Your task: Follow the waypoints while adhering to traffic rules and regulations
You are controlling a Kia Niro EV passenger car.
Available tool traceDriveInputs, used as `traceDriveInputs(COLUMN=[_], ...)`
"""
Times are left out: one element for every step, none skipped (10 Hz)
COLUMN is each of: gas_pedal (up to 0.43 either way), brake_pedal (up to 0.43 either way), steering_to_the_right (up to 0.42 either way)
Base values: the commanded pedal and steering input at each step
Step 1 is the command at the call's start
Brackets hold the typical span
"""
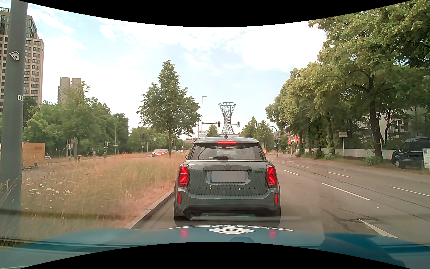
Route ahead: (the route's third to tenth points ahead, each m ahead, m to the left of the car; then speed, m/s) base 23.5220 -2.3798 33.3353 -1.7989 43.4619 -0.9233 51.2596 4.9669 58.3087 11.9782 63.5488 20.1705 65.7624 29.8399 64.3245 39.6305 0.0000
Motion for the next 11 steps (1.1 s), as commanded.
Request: traceDriveInputs(gas_pedal=[0.0,0.0,0.0,0.0,0.0,0.0,0.0,0.0,0.0,0.0,0.0], brake_pedal=[0.244,0.244,0.244,0.244,0.25,0.25,0.25,0.25,0.25,0.25,0.25], steering_to_the_right=[0.001,0.001,0.001,0.0,0.0,0.0,0.0,0.0,0.0,0.0,0.0])
